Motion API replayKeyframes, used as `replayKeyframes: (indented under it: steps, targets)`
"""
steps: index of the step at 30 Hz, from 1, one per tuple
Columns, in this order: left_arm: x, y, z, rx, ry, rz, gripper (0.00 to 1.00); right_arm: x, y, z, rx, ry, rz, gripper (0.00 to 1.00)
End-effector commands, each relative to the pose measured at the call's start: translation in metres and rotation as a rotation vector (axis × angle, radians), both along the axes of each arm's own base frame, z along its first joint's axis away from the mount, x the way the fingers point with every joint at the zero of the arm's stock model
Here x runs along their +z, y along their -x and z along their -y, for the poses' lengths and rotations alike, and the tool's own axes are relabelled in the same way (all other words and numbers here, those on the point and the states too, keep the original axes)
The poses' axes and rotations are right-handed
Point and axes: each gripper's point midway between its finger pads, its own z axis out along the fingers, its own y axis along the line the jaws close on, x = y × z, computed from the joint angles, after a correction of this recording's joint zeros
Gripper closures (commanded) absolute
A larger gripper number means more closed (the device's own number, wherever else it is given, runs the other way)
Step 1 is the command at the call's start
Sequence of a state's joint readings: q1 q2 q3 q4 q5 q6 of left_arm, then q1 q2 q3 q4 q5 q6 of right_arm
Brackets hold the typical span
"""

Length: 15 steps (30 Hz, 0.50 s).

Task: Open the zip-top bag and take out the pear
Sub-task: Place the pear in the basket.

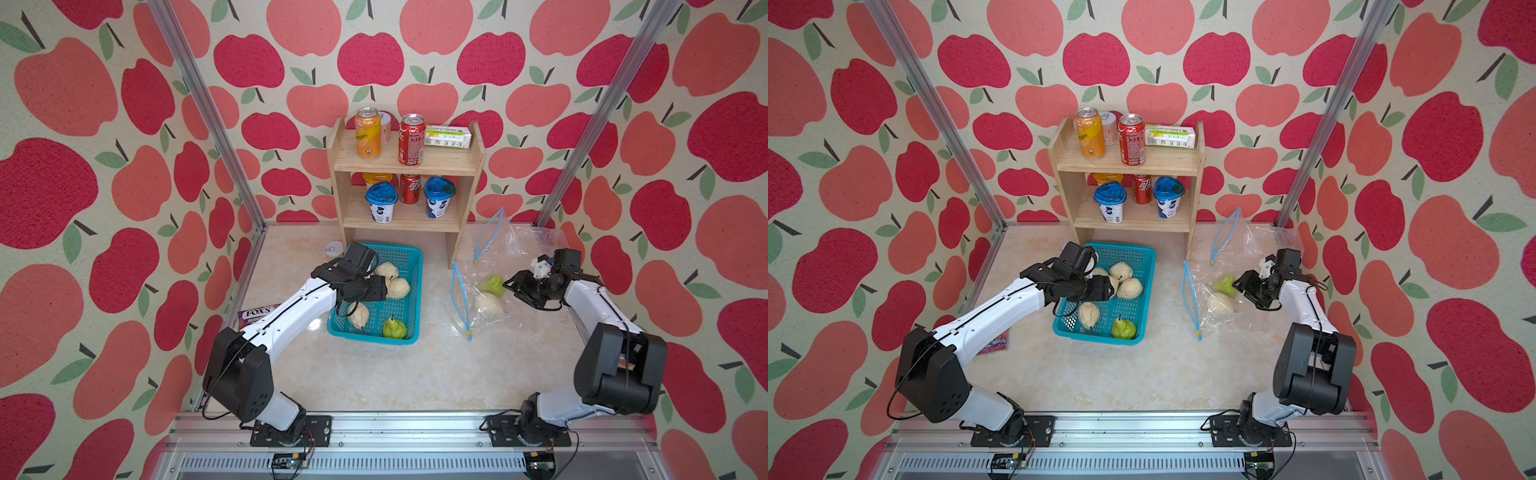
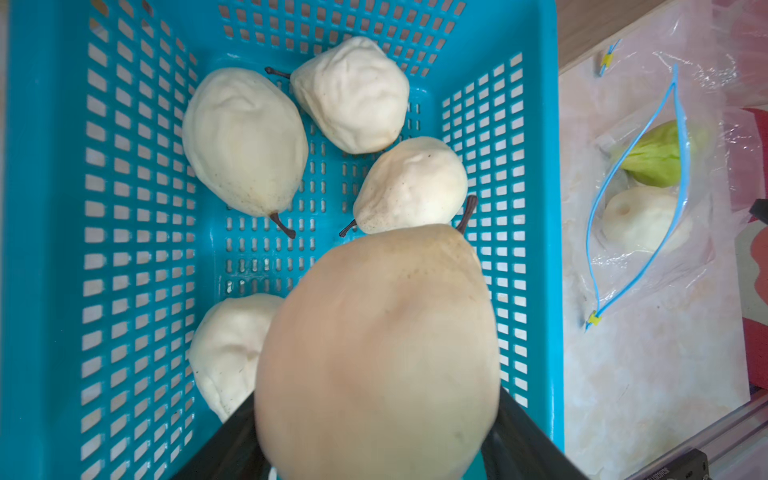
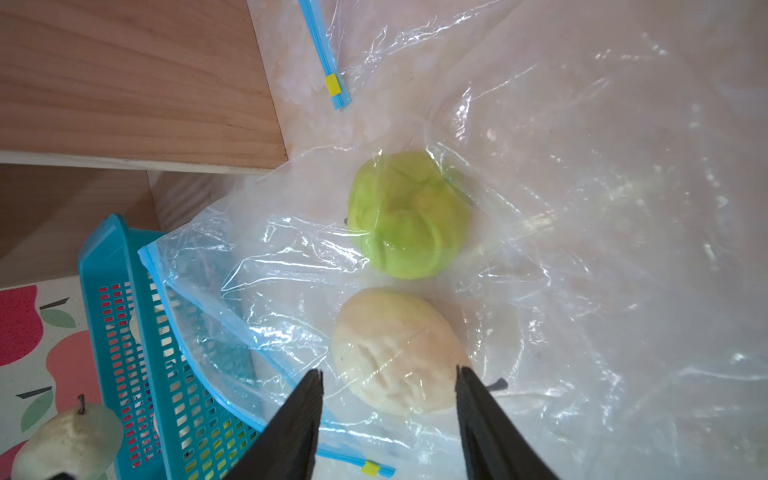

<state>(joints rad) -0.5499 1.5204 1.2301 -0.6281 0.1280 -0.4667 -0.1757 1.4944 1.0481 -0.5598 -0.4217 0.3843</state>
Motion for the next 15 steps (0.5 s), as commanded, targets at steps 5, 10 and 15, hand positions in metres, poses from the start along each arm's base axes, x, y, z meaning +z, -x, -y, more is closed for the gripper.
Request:
replayKeyframes:
  steps: [5,10,15]
  targets:
    - [0.017,-0.007,0.026,-0.122,0.077,0.051,0.05,-0.002,0.016,-0.003,-0.001,0.016,-0.034,0.70]
    - [0.048,0.004,0.042,-0.144,0.150,0.085,0.09,-0.011,0.007,-0.003,0.016,0.006,-0.050,0.82]
    - [0.077,0.026,0.085,-0.182,0.284,0.116,0.20,-0.031,0.002,-0.007,0.027,-0.024,-0.090,0.85]
